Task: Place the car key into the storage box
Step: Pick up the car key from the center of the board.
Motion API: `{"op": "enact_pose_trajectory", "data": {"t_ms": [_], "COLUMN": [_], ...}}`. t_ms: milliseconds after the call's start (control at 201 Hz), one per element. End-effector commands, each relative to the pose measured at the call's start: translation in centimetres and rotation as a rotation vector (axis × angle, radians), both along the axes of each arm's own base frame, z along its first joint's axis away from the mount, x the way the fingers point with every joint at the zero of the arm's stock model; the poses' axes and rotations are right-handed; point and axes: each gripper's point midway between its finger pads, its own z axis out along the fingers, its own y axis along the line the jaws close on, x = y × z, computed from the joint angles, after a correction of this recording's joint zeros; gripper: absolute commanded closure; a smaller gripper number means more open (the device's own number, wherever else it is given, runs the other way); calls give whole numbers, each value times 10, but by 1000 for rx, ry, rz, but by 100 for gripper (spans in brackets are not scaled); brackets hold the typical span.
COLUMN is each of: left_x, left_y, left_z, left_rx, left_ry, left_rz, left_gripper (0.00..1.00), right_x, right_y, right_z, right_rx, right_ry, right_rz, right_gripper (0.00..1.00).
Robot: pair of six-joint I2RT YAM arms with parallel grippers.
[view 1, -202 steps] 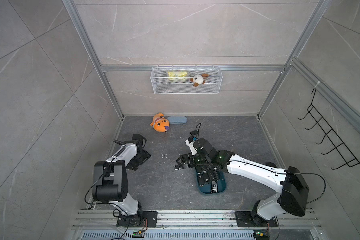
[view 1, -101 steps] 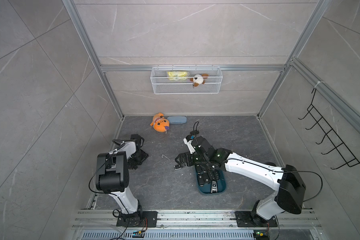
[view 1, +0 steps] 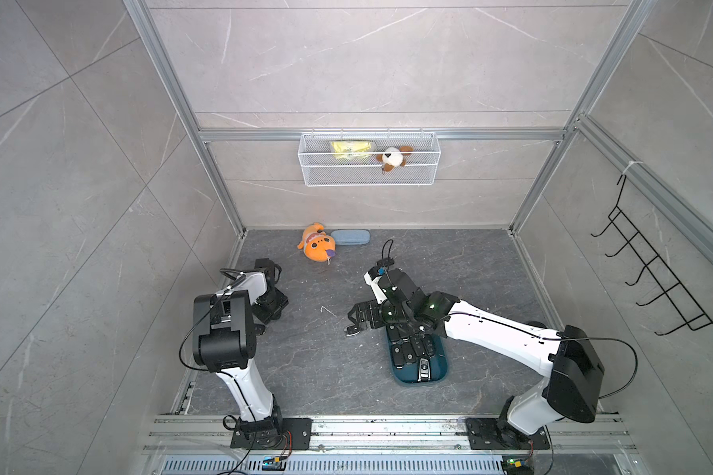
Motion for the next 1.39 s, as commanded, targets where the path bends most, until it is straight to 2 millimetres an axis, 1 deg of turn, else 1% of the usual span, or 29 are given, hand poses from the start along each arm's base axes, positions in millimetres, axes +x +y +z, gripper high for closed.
{"op": "enact_pose_trajectory", "data": {"t_ms": [0, 50, 229, 393, 448, 533, 562, 612, 647, 747, 836, 951, 1070, 1269, 1389], "left_x": [-2, -2, 1, 1, 3, 3, 3, 2, 2, -3, -7, -13, -19, -34, -43], "left_y": [10, 13, 22, 26, 23, 19, 19, 17, 15, 13, 10, 0, -15, -49, -74], "left_z": [-7, -6, -5, -8, -10, -11, -10, -10, -9, -6, 2, 14, 30, 50, 60], "left_rx": [38, 44, 53, 58, 39, 19, 18, 9, 2, -8, -17, -53, -76, -81, -94], "left_ry": [36, 38, 40, 46, 41, 29, 24, 22, 19, 17, 4, -24, -60, -80, -98], "left_rz": [-13, -14, -11, -9, -19, -22, -22, -25, -28, -29, -30, -37, -58, -118, -160], "left_gripper": [39, 38, 37, 38, 41, 53, 55, 62, 65, 65, 65, 65, 65, 65, 65], "right_x": [8, 7, 7, 8, 8, 7, 7, 7, 7, 6, 5, 4, 2, -3, -7], "right_y": [0, 0, 1, 1, 1, 0, 0, 0, -1, 0, 0, -1, -3, -7, -12], "right_z": [4, 3, 3, 3, 2, 3, 3, 3, 3, 3, 2, 2, 2, 4, 3], "right_rx": [-17, -19, -17, -15, -16, -16, -15, -14, -14, -6, -3, 6, 15, 36, 43], "right_ry": [-22, -20, -17, -16, -16, -14, -15, -13, -13, -11, -4, -2, 2, 9, 13], "right_rz": [-2, -2, 1, 2, 0, -1, -2, -3, -3, -1, -2, -5, -10, -16, -22], "right_gripper": [1, 1, 1, 1, 1, 1, 1, 1, 1, 1, 1, 1, 1, 1, 1]}}
